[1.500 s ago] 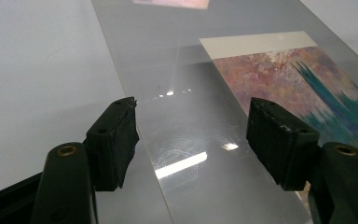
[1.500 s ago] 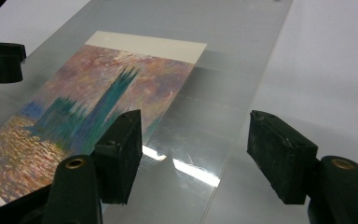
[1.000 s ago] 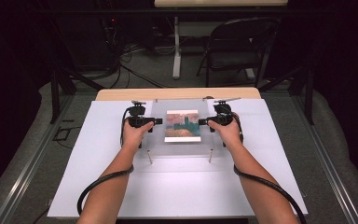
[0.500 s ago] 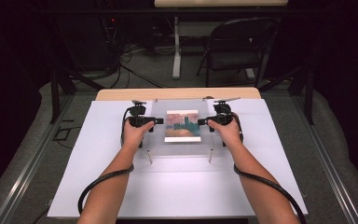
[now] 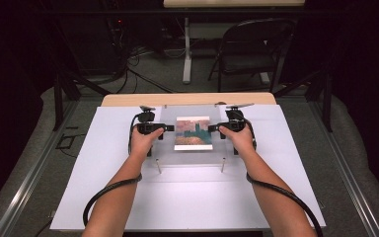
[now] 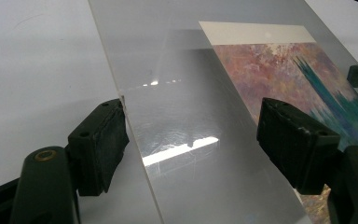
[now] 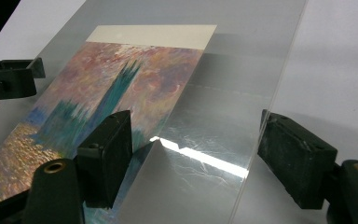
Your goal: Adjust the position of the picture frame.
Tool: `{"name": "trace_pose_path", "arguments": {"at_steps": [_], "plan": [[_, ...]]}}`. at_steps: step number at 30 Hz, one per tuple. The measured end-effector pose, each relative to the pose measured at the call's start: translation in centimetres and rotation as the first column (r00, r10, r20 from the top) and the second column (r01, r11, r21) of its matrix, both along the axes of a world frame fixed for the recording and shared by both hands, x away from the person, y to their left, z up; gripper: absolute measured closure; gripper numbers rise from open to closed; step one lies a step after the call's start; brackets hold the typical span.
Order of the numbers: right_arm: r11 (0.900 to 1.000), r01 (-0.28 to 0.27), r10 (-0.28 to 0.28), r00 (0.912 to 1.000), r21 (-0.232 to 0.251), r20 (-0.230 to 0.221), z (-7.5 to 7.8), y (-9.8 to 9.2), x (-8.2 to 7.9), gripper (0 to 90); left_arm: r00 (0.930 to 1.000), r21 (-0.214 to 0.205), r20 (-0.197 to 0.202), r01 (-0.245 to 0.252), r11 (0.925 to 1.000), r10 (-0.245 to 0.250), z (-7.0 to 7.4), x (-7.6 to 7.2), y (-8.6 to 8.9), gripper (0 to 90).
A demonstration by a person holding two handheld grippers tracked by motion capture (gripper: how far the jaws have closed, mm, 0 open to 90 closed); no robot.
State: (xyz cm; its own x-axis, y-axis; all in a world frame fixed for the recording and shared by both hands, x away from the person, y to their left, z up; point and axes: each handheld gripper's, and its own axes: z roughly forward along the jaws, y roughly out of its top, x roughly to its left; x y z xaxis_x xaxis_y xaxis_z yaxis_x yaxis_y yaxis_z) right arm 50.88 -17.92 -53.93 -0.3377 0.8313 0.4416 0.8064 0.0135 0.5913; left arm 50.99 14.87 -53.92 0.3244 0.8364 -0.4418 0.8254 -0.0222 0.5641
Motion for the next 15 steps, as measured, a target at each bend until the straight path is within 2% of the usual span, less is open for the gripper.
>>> {"name": "trace_pose_path", "arguments": {"at_steps": [3,9,15], "plan": [[0.9998,-0.001,0.002,0.9999,0.019,-0.01,-0.19,0.06,0.06,24.6,1.0,-0.002,-0.007,-0.001,1.0,0.001,-0.01,0.01,0.02,24.6],[0.9999,-0.01,0.01,0.9997,0.01,-0.023,-0.17,0.21,0.19,23.0,0.9998,-0.01,-0.017,-0.002,0.9999,0.002,-0.04,0.15,-0.1,23.8],[0.9992,0.006,-0.005,0.9997,0.04,-0.024,-0.53,0.41,0.26,21.5,0.9997,-0.02,-0.026,-0.002,0.9998,0.001,-0.15,0.39,-0.16,23.2]]}}
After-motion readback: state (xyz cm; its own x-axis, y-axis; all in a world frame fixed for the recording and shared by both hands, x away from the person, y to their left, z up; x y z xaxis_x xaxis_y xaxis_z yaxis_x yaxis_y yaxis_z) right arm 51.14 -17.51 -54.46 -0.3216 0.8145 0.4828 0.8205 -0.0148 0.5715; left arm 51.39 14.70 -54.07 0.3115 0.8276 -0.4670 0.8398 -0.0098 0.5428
